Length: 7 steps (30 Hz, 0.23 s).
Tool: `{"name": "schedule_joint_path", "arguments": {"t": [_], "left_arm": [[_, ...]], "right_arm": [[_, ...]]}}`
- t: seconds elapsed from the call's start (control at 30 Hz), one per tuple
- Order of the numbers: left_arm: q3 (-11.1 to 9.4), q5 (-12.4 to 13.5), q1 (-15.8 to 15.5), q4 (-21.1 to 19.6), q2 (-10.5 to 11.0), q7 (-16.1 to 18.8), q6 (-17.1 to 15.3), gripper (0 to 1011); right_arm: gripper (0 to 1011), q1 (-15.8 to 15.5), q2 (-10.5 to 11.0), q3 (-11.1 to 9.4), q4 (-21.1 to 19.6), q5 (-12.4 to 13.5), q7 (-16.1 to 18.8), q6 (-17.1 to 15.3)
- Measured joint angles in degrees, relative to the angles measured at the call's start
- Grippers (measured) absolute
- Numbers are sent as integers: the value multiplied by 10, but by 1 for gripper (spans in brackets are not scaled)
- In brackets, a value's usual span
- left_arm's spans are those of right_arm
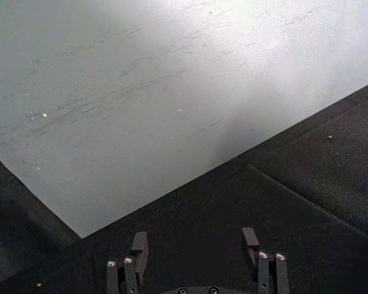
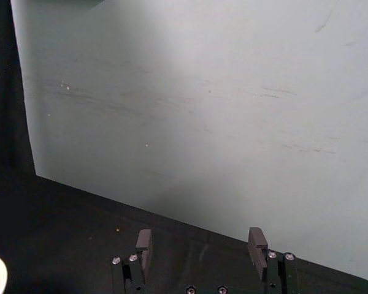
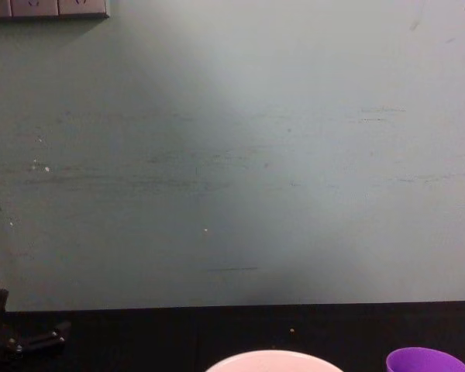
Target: Pick up the cup and pour the mung beans from the cup into the bowl.
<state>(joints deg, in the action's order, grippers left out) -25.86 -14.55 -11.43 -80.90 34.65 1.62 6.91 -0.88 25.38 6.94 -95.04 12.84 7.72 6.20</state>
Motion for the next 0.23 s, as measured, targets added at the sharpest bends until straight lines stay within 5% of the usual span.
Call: {"name": "schedule_joint_path", "arguments": {"t": [0.23], "left_arm": [[0, 0, 0, 0, 0, 0, 0, 1000]], "right_arm": [[1003, 0, 0, 0, 0, 0, 0, 0]]}}
